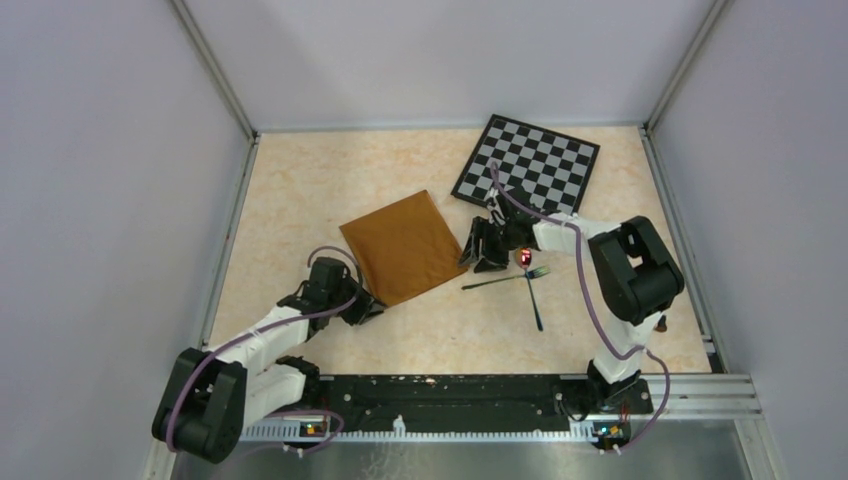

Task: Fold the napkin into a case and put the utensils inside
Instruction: Smooth out the rectangle-folded napkin at the center of the board.

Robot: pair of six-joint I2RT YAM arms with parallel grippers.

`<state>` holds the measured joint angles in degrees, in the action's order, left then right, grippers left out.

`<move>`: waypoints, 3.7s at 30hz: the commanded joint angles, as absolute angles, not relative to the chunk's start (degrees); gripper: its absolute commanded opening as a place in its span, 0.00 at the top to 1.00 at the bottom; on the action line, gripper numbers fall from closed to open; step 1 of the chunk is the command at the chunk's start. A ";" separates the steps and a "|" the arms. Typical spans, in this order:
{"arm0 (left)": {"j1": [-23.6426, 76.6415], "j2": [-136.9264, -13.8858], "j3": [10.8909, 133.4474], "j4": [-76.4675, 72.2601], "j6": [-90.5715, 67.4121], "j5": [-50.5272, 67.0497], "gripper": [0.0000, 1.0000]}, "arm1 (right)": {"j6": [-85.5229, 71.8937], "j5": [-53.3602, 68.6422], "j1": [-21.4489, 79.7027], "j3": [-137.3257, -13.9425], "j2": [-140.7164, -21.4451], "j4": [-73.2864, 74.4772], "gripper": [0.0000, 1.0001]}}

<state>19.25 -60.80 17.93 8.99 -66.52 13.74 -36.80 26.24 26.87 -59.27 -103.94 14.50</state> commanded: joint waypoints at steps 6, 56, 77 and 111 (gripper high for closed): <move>19.34 -60.43 15.24 6.11 -66.46 12.84 0.83 | -44.83 27.29 26.58 -53.78 -102.26 6.91 0.52; 19.26 -60.00 13.29 2.21 -65.90 15.31 0.94 | -61.41 -11.61 42.61 -83.26 -121.30 47.35 0.67; 19.31 -56.78 13.23 4.26 -65.74 13.51 0.95 | -60.64 -12.28 42.89 -85.40 -124.31 44.72 1.00; 19.34 -52.19 20.01 10.80 -61.81 14.96 1.00 | -52.05 6.17 39.19 -59.42 -95.33 14.90 0.84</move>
<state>19.25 -52.62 19.51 11.81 -62.43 15.31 -54.41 1.63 39.18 -57.43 -95.39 10.17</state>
